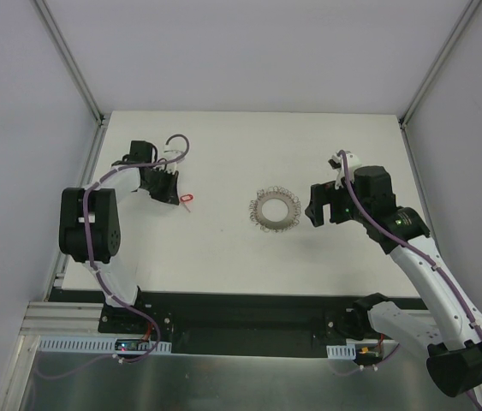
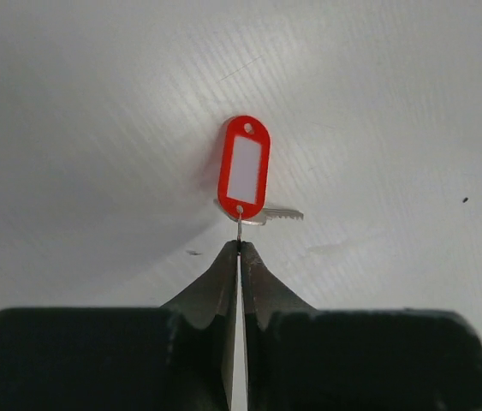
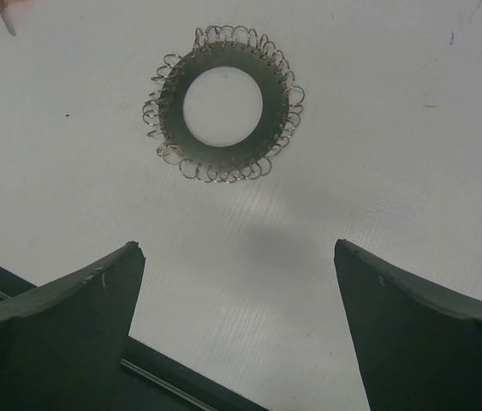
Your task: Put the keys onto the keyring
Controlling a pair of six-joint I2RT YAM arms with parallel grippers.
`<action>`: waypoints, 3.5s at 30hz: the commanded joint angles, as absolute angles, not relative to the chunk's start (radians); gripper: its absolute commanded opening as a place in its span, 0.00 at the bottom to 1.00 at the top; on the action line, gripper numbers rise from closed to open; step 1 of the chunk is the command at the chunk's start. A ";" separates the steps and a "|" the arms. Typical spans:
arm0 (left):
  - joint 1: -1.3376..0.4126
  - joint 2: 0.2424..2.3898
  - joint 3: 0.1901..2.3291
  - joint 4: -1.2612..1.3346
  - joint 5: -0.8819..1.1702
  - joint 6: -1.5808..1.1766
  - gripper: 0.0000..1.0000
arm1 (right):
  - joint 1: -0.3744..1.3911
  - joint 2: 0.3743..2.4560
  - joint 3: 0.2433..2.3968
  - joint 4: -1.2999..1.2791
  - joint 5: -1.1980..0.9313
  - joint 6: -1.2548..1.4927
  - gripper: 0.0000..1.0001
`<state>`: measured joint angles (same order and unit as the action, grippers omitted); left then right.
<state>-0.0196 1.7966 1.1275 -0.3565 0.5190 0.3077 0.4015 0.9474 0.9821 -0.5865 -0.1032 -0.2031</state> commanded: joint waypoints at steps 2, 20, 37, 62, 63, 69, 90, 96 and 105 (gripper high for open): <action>-0.100 1.645 1.144 -0.397 0.572 0.339 0.00 | 0.410 0.930 1.002 -0.505 -0.185 -0.206 0.96; -0.549 1.442 1.420 -0.710 0.526 0.436 0.00 | 0.488 1.107 1.100 -0.292 -0.699 -0.362 0.96; -0.630 1.295 1.549 -0.755 0.739 0.465 0.00 | 0.612 1.078 1.058 -0.083 -0.799 -0.362 0.45; -0.669 1.236 1.491 -0.608 0.836 0.379 0.00 | 0.663 1.111 1.080 0.067 -0.880 -0.285 0.18; -0.669 1.235 1.486 -0.598 0.838 0.370 0.00 | 0.663 1.109 1.080 0.067 -0.882 -0.285 0.17; -0.669 1.221 1.454 -0.549 0.850 0.341 0.00 | 0.667 1.098 1.078 0.074 -0.885 -0.281 0.13; -0.669 1.184 1.347 -0.449 0.844 0.281 0.04 | 0.681 1.078 1.092 0.019 -0.885 -0.287 0.01; -0.669 1.187 1.330 -0.448 0.833 0.284 0.09 | 0.681 1.074 1.115 -0.094 -0.857 -0.331 0.01; -0.667 1.210 1.325 -0.433 0.865 0.255 0.21 | 0.684 1.086 1.138 -0.143 -0.848 -0.339 0.01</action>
<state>-0.6617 1.2045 1.3281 -0.4786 0.8291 0.2741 0.6758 1.1019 1.0817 -0.1360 -0.8413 -0.3164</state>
